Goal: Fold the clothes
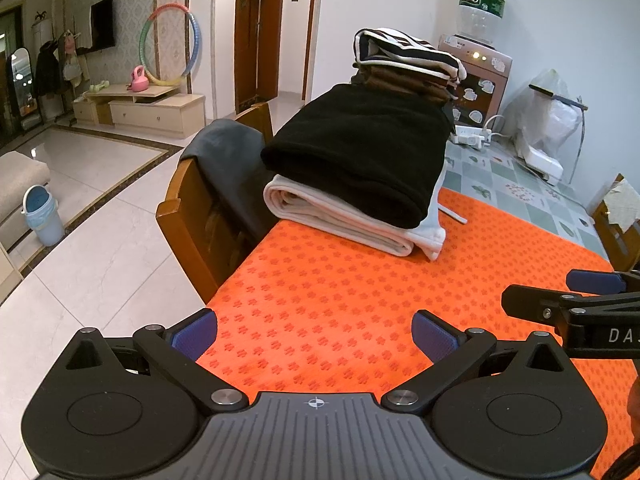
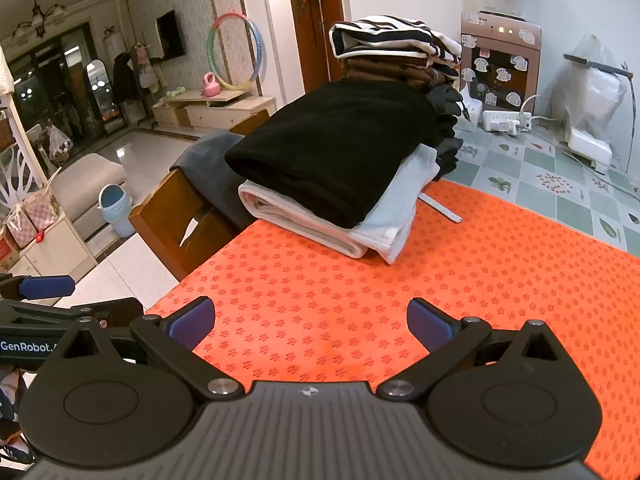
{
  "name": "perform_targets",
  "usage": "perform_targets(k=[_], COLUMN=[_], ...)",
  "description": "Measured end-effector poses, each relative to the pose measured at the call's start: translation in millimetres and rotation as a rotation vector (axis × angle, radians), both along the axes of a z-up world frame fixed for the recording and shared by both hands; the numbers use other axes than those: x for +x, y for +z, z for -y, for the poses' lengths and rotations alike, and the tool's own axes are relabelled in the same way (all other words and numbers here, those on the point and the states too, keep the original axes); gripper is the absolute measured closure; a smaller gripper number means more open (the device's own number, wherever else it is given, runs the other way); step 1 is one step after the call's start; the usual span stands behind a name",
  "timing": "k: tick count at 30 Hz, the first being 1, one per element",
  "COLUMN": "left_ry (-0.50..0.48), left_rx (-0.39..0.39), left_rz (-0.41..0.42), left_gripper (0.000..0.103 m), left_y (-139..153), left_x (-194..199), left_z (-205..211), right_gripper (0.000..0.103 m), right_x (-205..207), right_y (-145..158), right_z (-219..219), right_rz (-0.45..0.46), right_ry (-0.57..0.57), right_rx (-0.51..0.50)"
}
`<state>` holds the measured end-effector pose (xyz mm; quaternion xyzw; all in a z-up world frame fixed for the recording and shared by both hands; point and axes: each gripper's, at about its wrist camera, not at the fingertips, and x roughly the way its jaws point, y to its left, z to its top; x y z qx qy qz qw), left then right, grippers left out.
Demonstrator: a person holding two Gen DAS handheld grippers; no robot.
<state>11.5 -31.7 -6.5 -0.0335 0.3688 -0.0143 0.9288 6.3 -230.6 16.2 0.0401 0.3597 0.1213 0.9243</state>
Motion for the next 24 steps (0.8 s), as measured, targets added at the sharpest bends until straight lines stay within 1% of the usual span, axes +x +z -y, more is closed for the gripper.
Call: perform_targets(k=[9,14,18,24], left_ry=[0.019,0.04,0.055,0.056], left_rx=[0.002,0.006,0.022,0.052], left_rz=[-0.009,-0.016,-0.023,-0.011], left_gripper=[0.0,0.0,0.0,0.0], left_y=[-2.3,-1.3,-3.3,-8.6], left_x=[11.8,19.3,24.5,37.3], left_z=[4.3,-2.3,-15.1,-45.4], right_gripper=[0.0,0.0,0.0,0.0], right_x=[14.2,27.4,41.6,74.5], right_y=[-2.4,-2.6,-3.1,-12.5], right_z=[1.7,-4.3,-18.1,-59.2], right_rz=[-0.001,-0.002,0.005,0.017], right_ry=[0.027,0.057,0.104,0.176], right_rx=[-0.005,-0.002,-0.002,-0.017])
